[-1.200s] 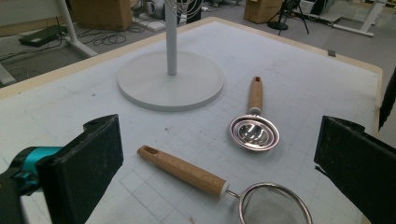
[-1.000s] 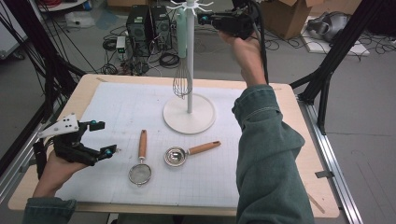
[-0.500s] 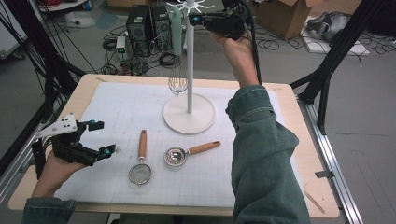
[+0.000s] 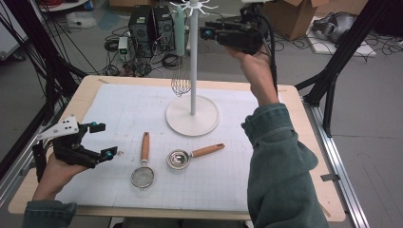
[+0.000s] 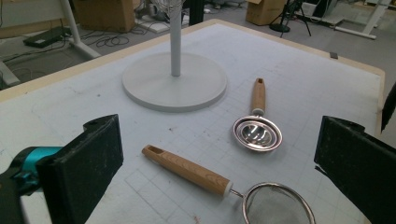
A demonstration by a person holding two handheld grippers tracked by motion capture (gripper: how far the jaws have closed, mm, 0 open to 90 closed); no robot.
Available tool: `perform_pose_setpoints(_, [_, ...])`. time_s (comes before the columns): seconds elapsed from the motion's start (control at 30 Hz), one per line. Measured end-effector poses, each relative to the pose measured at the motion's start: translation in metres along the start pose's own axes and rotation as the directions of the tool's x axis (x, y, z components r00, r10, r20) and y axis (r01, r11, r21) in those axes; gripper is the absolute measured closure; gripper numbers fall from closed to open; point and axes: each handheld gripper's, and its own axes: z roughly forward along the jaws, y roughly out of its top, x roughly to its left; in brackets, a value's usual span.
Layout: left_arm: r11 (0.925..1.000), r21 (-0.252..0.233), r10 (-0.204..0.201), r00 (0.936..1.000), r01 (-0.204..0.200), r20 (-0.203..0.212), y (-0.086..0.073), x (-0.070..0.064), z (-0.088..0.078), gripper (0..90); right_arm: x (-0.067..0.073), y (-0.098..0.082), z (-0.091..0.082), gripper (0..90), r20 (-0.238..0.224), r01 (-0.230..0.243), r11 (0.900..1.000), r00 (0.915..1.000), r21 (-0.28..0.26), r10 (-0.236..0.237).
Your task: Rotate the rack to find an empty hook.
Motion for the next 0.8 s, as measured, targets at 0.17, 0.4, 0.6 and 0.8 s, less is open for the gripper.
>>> perform_pose_setpoints(0.17, [1.0, 0.0, 0.004, 1.0, -0.004, -0.001, 0.0, -0.001, 0.002, 1.8, 0.003, -0.028, -0.019, 42.3, 0.012, -0.038, 0.999, 0.9992, 0.025, 0.038])
perform_pose_setpoints(0.4, [1.0, 0.006, -0.004, 0.9997, 0.004, -0.026, -0.002, -0.005, 0.008, 1.9, 0.015, -0.09, -0.045, 35.9, 0.012, -0.048, 0.998, 0.9988, 0.036, 0.048])
perform_pose_setpoints(0.6, [0.9997, 0.022, 0.002, 0.9992, -0.001, -0.039, -0.004, -0.01, 0.018, 1.9, 0.023, -0.131, -0.065, 32.9, 0.013, -0.06, 0.998, 0.9982, 0.033, 0.059])
perform_pose_setpoints(0.8, [0.999, 0.045, 0.004, 0.9996, -0.003, -0.027, -0.006, -0.014, 0.026, 5.9, 0.035, -0.161, -0.073, 30.6, 0.012, -0.059, 0.996, 0.9982, 0.061, 0.058])
